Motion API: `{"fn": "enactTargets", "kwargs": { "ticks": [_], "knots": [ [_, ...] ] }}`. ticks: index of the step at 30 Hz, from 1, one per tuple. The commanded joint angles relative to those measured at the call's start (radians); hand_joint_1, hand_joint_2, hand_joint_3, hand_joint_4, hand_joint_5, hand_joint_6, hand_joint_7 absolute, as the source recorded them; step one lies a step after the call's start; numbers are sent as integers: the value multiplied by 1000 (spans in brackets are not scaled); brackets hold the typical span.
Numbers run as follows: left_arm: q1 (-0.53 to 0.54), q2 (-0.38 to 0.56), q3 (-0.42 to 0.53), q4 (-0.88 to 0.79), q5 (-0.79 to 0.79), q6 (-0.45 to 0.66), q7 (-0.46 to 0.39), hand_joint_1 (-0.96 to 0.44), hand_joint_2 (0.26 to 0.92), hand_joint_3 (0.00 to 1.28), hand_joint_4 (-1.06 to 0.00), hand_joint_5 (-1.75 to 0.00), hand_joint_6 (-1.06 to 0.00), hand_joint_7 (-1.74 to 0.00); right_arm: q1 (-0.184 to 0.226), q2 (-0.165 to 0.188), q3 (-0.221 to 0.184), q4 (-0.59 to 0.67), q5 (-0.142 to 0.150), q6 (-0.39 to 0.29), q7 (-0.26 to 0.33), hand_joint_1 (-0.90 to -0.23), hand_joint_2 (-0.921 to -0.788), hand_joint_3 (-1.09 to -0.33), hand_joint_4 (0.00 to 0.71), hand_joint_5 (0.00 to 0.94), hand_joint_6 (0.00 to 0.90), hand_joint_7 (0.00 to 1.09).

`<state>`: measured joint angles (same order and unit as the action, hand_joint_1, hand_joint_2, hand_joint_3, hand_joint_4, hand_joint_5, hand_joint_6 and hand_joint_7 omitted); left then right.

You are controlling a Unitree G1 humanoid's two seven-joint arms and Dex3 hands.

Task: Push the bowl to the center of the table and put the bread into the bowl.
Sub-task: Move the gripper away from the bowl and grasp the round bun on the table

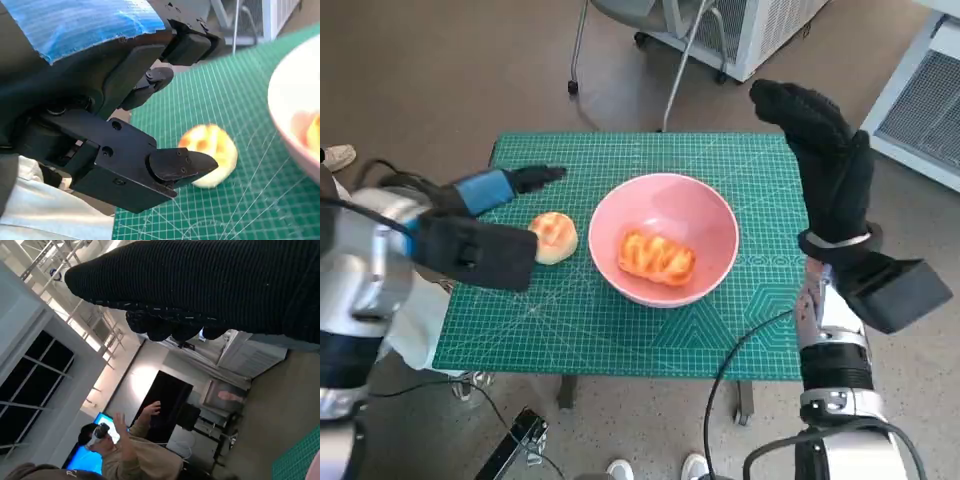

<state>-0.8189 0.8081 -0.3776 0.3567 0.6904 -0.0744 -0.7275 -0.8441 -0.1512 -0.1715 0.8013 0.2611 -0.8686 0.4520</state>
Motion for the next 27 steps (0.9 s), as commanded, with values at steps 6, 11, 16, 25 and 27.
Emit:
{"fn": "enactTargets", "kwargs": {
  "ticks": [6, 11, 16, 25, 27],
  "knots": [
    [-46, -48, -72, 205, 75, -100, 106, 23, 631, 456, -135, -2, -282, -6, 8, -10, -2, 5, 1, 13, 15, -562, -921, -710, 351, 0, 32, 810],
    [-73, -87, -109, 290, 114, -118, 149, 15, 645, 426, -143, -3, -284, -4, 9, -10, -2, 3, -6, 9, 7, -557, -921, -714, 350, 0, 31, 810],
    [-91, -120, -145, 362, 153, -136, 203, 4, 676, 360, -159, -3, -288, -2, 9, -11, -3, 6, -9, 4, 5, -557, -921, -716, 349, 0, 29, 812],
    [-120, -184, -203, 520, 204, -158, 344, 24, 708, 305, -248, -21, -358, -24, 13, -11, -2, 6, -12, -1, 0, -571, -921, -709, 349, 0, 29, 818],
    [-129, -200, -215, 563, 211, -169, 379, 31, 734, 274, -315, -21, -408, -28, 14, -11, -2, 4, -12, -1, 0, -573, -921, -708, 349, 0, 29, 820]
  ]
}}
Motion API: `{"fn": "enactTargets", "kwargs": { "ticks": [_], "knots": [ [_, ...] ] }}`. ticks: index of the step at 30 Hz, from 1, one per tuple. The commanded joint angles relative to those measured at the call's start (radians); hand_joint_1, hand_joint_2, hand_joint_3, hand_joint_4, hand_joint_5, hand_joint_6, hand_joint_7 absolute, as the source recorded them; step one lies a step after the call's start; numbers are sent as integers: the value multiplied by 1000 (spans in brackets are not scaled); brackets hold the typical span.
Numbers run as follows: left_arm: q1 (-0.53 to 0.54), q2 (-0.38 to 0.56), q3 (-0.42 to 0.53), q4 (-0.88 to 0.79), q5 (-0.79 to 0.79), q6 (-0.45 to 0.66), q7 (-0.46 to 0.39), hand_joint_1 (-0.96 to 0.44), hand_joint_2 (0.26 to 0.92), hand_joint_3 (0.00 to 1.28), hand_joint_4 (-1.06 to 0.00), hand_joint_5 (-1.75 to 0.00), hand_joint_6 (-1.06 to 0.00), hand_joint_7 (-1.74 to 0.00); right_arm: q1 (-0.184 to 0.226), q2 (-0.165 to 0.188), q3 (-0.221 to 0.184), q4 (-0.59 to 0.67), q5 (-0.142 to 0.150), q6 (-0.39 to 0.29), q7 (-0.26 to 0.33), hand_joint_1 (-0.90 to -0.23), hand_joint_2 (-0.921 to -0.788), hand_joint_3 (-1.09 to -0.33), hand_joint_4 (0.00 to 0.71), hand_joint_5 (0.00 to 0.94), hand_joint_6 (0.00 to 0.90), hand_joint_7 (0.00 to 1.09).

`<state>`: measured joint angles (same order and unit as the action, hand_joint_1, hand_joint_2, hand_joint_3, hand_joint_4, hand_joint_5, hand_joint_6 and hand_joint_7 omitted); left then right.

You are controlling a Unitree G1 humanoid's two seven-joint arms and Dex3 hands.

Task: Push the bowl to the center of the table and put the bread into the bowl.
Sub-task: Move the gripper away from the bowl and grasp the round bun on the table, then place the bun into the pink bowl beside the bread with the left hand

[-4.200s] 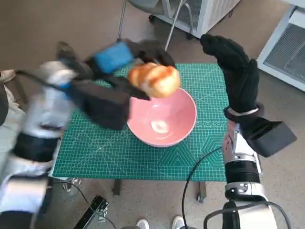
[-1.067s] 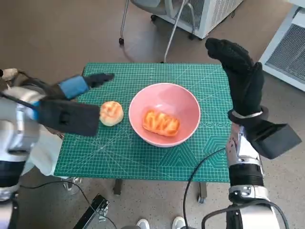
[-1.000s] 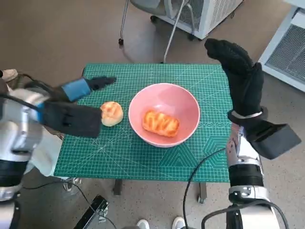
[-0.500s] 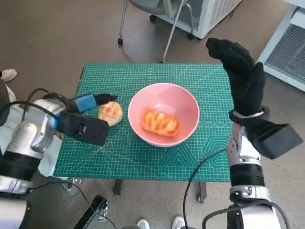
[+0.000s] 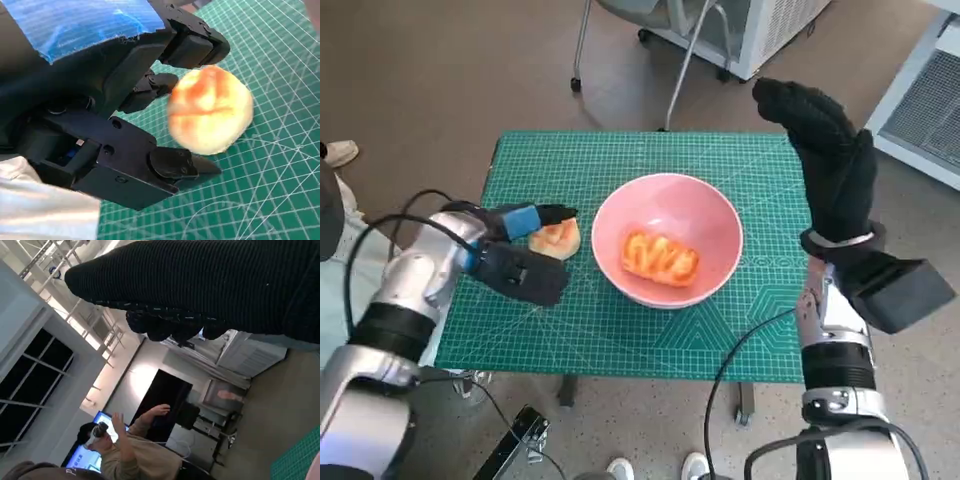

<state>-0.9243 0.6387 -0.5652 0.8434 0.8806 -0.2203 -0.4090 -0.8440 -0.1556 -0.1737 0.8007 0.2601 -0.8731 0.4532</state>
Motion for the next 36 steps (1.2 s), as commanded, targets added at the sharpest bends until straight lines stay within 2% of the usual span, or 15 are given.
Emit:
{"fn": "enactTargets", "kwargs": {
  "ticks": [1, 10, 11, 12, 13, 14, 15, 18, 21, 27, 36],
  "knots": [
    [-28, -37, -33, 95, 23, -27, 75, 33, 741, 269, -333, -24, -423, -32, 15, -6, 0, 5, -12, 3, -2, -573, -921, -707, 349, 0, 29, 820],
    [-71, -106, -82, 259, 40, -78, 237, 52, 879, 128, -552, -22, -701, -104, 13, -1, 1, 12, -16, -2, -6, -574, -921, -705, 350, 0, 28, 824],
    [-74, -111, -86, 271, 40, -82, 252, -92, 894, 158, -627, -55, -637, -564, 13, -1, 2, 12, -17, -2, -7, -575, -921, -703, 349, 0, 28, 824],
    [-78, -116, -90, 282, 40, -89, 270, -184, 904, 189, -673, -80, -582, -874, 13, 0, 2, 13, -18, -3, -8, -576, -921, -702, 349, 0, 28, 824],
    [-81, -118, -93, 292, 39, -95, 284, -147, 907, 189, -631, -349, -580, -936, 13, 1, 2, 14, -19, -3, -8, -576, -921, -702, 349, 0, 28, 824],
    [-83, -120, -94, 300, 37, -102, 299, -94, 912, 200, -560, -749, -565, -1038, 14, 1, 2, 14, -18, -3, -7, -576, -921, -701, 350, 0, 28, 824],
    [-86, -122, -96, 308, 36, -108, 310, -59, 915, 196, -537, -1016, -567, -1061, 14, 2, 2, 14, -18, -3, -7, -576, -921, -700, 351, 1, 27, 825],
    [-100, -126, -96, 336, 27, -119, 338, -18, 919, 173, -531, -1318, -589, -1065, 15, 2, 1, 12, -16, -2, -3, -576, -921, -698, 353, 2, 27, 825],
    [-116, -123, -94, 352, 20, -125, 351, -5, 920, 151, -523, -1402, -627, -1058, 17, 1, 0, 10, -16, -2, -3, -572, -921, -698, 355, 3, 26, 826],
    [-180, -85, -44, 338, -30, -128, 318, 0, 920, 137, -506, -1433, -666, -1053, 24, -8, -2, 2, -16, -1, -1, -562, -921, -703, 355, 3, 25, 826],
    [-271, -9, 74, 205, -125, -123, 258, 0, 907, 128, -526, -1378, -716, -1044, 33, -8, -2, -11, -21, 1, -10, -559, -921, -707, 354, 2, 23, 829]
  ]
}}
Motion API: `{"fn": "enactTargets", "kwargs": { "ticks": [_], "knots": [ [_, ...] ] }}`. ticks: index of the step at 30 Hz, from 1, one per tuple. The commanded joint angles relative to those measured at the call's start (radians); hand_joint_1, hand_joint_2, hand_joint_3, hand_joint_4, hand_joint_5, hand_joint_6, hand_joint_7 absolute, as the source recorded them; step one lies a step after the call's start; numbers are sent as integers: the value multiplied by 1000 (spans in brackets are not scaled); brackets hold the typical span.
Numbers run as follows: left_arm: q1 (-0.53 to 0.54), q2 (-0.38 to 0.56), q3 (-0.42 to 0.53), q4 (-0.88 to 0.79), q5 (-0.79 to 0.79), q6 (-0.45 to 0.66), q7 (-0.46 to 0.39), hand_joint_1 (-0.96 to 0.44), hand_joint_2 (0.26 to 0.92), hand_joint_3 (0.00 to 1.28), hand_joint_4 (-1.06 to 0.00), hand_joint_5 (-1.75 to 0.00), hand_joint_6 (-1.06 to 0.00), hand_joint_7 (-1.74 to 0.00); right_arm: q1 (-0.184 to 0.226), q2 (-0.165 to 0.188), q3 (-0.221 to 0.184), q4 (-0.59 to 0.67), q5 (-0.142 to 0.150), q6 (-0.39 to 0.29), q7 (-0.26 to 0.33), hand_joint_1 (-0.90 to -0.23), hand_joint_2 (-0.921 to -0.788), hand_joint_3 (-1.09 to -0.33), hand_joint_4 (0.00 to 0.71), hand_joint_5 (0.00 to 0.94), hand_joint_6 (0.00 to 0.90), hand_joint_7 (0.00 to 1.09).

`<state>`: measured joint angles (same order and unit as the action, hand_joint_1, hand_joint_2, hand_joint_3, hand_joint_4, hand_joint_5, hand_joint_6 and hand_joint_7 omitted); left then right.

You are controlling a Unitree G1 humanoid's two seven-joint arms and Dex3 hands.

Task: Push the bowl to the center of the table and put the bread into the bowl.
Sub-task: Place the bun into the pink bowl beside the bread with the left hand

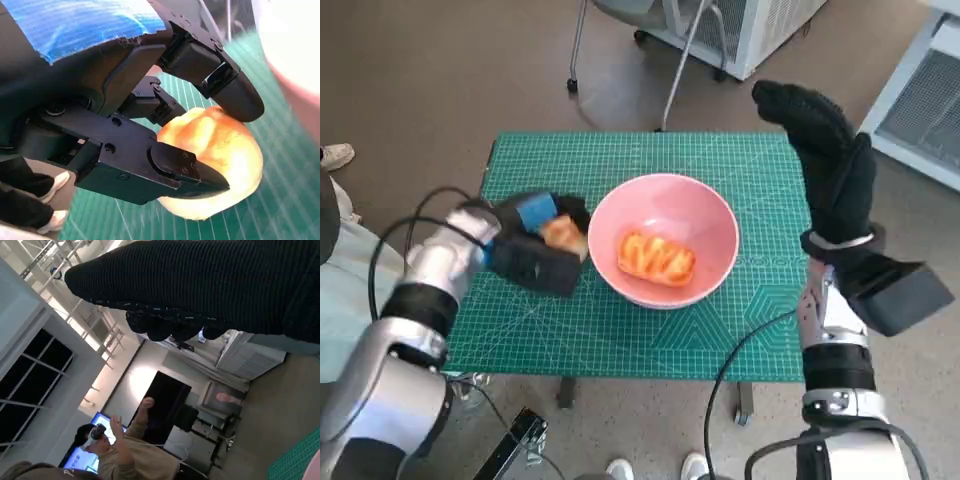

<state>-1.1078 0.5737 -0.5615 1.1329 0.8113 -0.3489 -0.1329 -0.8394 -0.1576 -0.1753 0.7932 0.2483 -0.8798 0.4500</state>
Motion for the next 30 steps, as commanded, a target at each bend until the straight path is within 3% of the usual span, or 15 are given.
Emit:
{"fn": "enactTargets", "kwargs": {
  "ticks": [1, 8, 15, 22, 30],
  "knots": [
    [-93, 64, 88, -109, -67, 5, -18, 0, 906, 128, -522, -1376, -720, -1045, 28, -5, 0, -4, -9, 9, -8, -560, -921, -707, 354, 2, 23, 829],
    [-91, 90, 185, -315, -124, 12, -4, 1, 919, 128, -445, -1382, -741, -1080, 25, -3, 1, -13, -6, 21, -8, -570, -921, -702, 355, 3, 22, 830],
    [-42, 68, 223, -530, -122, 14, 42, 1, 916, 117, -479, -1303, -741, -1129, 25, -2, 2, -20, -8, 25, -11, -573, -921, -698, 356, 3, 24, 831],
    [7, 8, 201, -652, -121, -33, 39, 1, 918, 117, -494, -1285, -718, -1157, 20, 2, 2, -7, 3, 26, 3, -579, -921, -695, 356, 3, 22, 832],
    [45, -67, 128, -656, -99, -89, -11, 0, 920, 146, -457, -1315, -679, -1208, 22, 1, 5, -5, -1, 21, 7, -579, -921, -694, 356, 3, 21, 833]
  ]
}}
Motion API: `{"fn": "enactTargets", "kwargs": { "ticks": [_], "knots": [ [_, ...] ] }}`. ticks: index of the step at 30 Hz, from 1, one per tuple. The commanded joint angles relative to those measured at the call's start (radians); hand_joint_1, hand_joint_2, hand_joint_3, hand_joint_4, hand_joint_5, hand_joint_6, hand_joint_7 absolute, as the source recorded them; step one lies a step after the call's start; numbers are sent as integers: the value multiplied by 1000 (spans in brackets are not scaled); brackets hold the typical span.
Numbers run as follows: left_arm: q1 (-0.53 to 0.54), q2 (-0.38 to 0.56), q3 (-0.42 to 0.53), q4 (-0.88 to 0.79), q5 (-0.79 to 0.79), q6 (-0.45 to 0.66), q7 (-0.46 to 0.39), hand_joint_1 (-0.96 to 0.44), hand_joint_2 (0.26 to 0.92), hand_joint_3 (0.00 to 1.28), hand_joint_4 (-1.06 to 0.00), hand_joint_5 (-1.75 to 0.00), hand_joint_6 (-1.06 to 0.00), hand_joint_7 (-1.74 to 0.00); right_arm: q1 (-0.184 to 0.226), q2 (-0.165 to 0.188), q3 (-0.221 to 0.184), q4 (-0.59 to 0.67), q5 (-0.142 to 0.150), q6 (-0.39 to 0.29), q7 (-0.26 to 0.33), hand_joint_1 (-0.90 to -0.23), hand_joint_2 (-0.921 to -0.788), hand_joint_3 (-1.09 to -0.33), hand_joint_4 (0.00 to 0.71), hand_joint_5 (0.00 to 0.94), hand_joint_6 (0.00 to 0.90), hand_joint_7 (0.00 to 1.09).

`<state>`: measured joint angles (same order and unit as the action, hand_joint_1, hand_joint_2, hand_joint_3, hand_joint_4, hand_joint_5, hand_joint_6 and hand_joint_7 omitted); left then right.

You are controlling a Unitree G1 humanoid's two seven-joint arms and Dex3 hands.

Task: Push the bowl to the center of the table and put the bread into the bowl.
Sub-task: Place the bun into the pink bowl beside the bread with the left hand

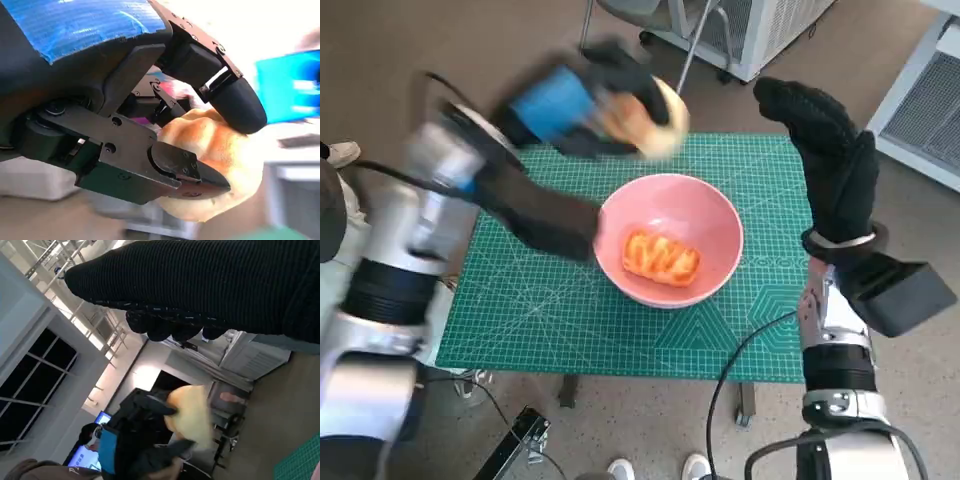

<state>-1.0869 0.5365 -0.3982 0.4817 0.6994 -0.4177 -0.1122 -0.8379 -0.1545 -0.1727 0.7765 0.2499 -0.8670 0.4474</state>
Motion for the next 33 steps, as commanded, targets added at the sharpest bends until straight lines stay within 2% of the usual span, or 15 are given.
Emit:
{"fn": "enactTargets", "kwargs": {
  "ticks": [1, 6, 9, 13, 15, 17, 18, 19, 20, 21, 23, 27, 33],
  "knots": [
    [25, -41, -51, 4, 25, -23, -37, 0, 920, 148, -452, -1321, -681, -1206, 20, -3, 3, 11, -3, 9, 10, -578, -921, -694, 356, 3, 21, 833],
    [26, -81, -101, 46, 66, -18, -59, -1, 920, 144, -466, -1282, -677, -1234, 22, -8, 2, 5, -6, 11, 6, -559, -921, -698, 356, 3, 19, 833],
    [20, -109, -132, 103, 101, -12, -45, -1, 918, 143, -467, -1284, -685, -1227, 26, -9, 1, 0, -8, 10, 2, -548, -921, -702, 356, 2, 18, 833],
    [11, -137, -154, 174, 126, -6, -34, -1, 876, 228, -448, -1333, -687, -1217, 31, -10, 1, -10, -12, 13, -3, -541, -921, -706, 355, 2, 18, 832],
    [12, -148, -158, 204, 124, 4, -50, -1, 902, 201, -445, -1431, -650, -1140, 35, -10, 1, -17, -13, 15, -6, -537, -921, -708, 355, 2, 17, 832],
    [19, -151, -153, 214, 108, 22, -90, -1, 911, 270, -390, -1462, -507, -1303, 37, -9, 0, -23, -11, 17, -7, -535, -921, -710, 355, 2, 17, 832],
    [28, -149, -146, 205, 88, 46, -146, -1, 898, 266, -322, -1273, -427, -1174, 39, -9, -2, -27, -7, 19, -5, -534, -921, -710, 356, 2, 17, 832],
    [33, -148, -142, 200, 75, 63, -185, 12, 888, 243, -244, -864, -339, -872, 40, -9, -3, -29, -4, 20, -3, -534, -921, -711, 356, 2, 17, 832],
    [37, -146, -139, 194, 66, 75, -211, 23, 888, 226, -206, -694, -309, -736, 40, -9, -3, -31, -2, 22, -2, -535, -921, -710, 356, 2, 17, 831],
    [39, -146, -135, 185, 56, 91, -244, 35, 885, 183, -158, -445, -287, -515, 40, -9, -4, -32, 0, 23, -1, -537, -921, -710, 356, 2, 17, 831],
    [46, -146, -125, 166, 34, 122, -300, 41, 896, 135, -74, -182, -253, -256, 41, -10, -6, -35, 2, 24, 0, -540, -921, -708, 356, 3, 17, 831],
    [64, -143, -95, 126, -11, 163, -362, 33, 894, 95, -17, -38, -233, -107, 38, -10, -8, -38, 2, 24, -4, -543, -921, -706, 357, 3, 18, 830],
    [100, -136, -27, 78, -109, 192, -414, 27, 892, 76, -1, -3, -206, -56, 33, -7, -10, -32, -1, 21, -10, -545, -921, -704, 358, 3, 20, 828]
  ]
}}
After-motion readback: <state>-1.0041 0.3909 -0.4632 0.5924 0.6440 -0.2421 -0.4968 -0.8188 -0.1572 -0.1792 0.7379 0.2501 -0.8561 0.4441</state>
